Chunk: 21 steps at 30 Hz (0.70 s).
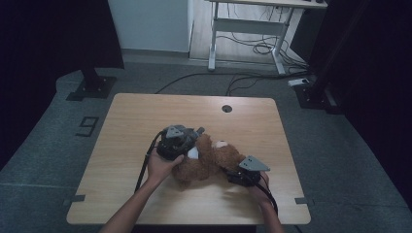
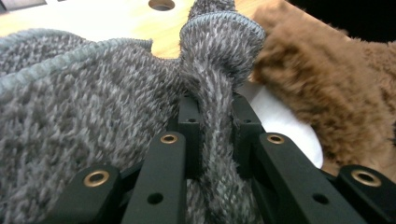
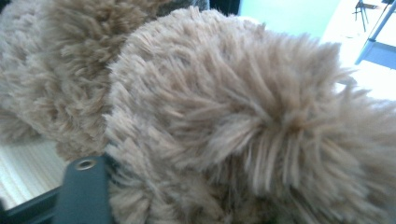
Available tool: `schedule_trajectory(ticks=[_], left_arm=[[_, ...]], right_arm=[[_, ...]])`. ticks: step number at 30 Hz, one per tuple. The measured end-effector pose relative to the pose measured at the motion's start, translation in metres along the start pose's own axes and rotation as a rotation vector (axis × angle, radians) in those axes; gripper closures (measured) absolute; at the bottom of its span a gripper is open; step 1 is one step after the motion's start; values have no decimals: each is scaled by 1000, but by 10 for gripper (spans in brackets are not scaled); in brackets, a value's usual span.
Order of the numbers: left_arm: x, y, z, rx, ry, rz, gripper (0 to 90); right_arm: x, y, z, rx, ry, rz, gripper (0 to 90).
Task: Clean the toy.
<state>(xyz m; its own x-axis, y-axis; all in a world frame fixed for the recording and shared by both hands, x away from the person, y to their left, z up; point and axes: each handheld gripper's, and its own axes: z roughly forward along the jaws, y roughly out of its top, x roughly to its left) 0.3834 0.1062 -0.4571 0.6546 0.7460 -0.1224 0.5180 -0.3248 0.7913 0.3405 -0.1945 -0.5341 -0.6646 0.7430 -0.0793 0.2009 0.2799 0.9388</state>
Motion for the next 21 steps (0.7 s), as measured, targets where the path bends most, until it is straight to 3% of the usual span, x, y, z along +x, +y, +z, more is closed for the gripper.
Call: schedule_trajectory(ticks=[4, 11, 15, 18, 21], left_arm=[[1, -11, -5, -8, -31, -13, 791], [-1, -30, -14, -57, -45, -19, 798], [-4, -39, -19, -80, -49, -25, 800], [-6, -45, -23, -96, -63, -31, 800], [-5, -49, -28, -103, -72, -34, 799]], right_arm=[[1, 7, -4, -1, 23, 40, 138], [-2, 20, -22, -19, 96, 124, 66], [-11, 36, -32, -68, 95, 181, 68], [-19, 54, -31, -79, 68, 207, 69], [-24, 68, -22, -26, 74, 211, 63]])
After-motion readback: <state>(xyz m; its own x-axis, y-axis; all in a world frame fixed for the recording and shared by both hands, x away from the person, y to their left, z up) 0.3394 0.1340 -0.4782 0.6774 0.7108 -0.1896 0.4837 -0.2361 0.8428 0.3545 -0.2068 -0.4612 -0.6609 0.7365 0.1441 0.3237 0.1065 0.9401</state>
